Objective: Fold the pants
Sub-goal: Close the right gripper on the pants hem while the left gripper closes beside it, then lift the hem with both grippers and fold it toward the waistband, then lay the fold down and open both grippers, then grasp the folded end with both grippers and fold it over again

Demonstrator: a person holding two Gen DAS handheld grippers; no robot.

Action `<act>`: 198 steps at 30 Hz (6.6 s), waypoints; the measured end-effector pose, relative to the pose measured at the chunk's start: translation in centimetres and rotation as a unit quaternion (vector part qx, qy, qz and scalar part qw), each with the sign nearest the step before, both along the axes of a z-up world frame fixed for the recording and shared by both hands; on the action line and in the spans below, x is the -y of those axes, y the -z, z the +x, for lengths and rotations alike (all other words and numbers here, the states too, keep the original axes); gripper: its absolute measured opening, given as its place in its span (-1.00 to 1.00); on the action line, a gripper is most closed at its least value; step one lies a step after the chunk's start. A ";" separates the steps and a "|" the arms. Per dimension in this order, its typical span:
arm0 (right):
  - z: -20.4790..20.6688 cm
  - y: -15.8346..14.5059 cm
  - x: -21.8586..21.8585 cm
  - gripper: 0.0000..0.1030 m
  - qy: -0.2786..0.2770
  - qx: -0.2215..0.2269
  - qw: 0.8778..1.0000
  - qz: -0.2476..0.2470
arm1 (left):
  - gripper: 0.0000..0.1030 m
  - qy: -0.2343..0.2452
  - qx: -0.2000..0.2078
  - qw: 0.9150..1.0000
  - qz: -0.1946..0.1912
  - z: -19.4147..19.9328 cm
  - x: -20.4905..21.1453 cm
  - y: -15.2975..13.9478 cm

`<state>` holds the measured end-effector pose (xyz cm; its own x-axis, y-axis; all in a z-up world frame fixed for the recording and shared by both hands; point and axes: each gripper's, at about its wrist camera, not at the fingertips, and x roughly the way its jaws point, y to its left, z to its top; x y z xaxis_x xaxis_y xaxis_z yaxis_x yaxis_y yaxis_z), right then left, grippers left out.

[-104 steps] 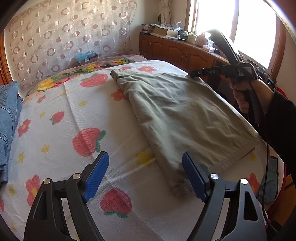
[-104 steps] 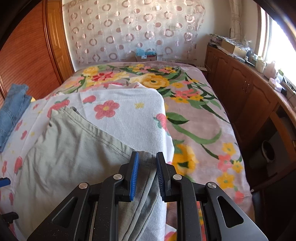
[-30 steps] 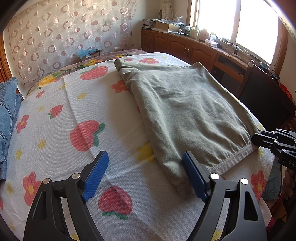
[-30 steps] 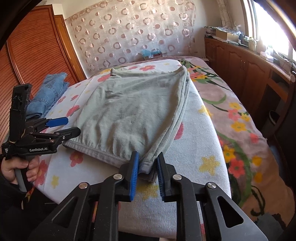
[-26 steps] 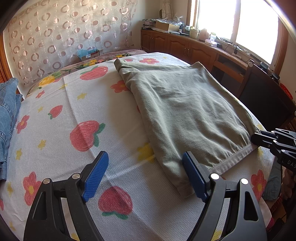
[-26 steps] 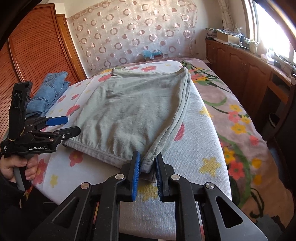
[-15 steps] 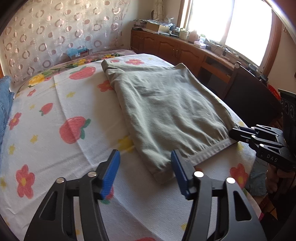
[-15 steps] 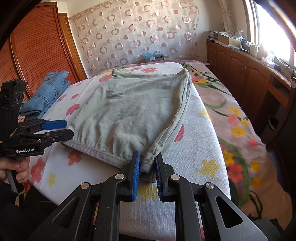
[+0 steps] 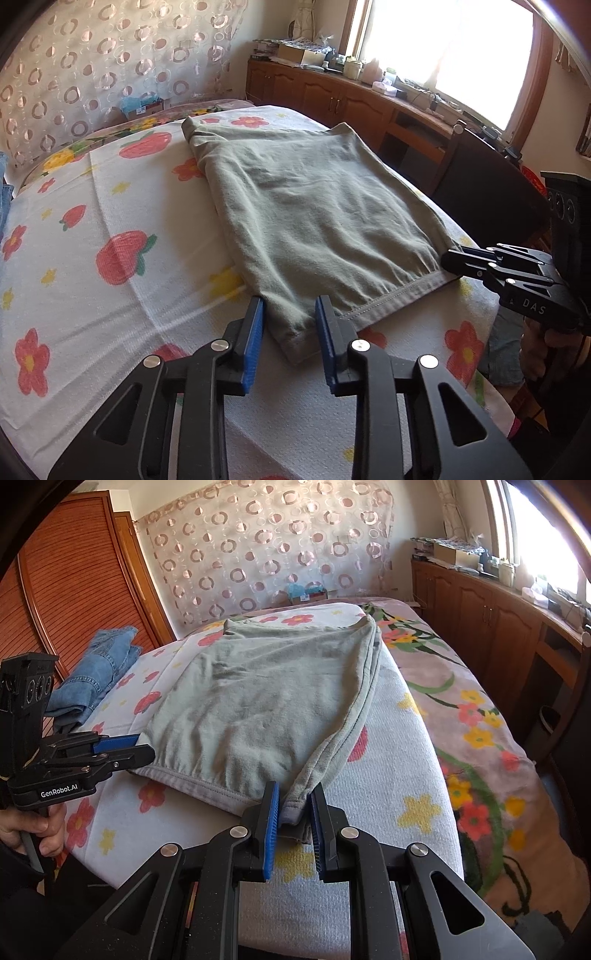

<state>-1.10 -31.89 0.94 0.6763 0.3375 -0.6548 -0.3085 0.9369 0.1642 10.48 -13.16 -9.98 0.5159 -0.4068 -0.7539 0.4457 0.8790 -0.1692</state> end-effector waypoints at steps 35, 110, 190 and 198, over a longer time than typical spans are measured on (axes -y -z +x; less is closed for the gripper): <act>-2.5 -15.7 -4.7 -0.82 -0.119 0.172 0.977 0.034 | -0.92 -0.037 0.165 0.985 -0.029 -2.2 -5.3 -16.6; 7.3 2.2 -11.5 -0.83 -0.145 -0.018 0.989 -0.012 | -0.09 -0.163 0.029 0.986 0.022 -4.9 -12.9 0.2; 12.8 -3.0 -12.4 -0.82 -0.153 0.057 0.986 0.038 | -0.78 -0.140 0.097 0.985 -0.003 0.9 -13.4 -7.1; 17.2 -2.1 -15.2 -0.82 -0.135 0.050 0.989 0.022 | -0.78 -0.158 0.091 0.983 0.012 4.7 -13.6 -6.8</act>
<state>16.07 -16.70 3.00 0.6185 0.5409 -0.5699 -0.5628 0.8112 0.1591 15.23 0.48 -3.14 0.7415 -0.1869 -0.6444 0.1699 0.9814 -0.0892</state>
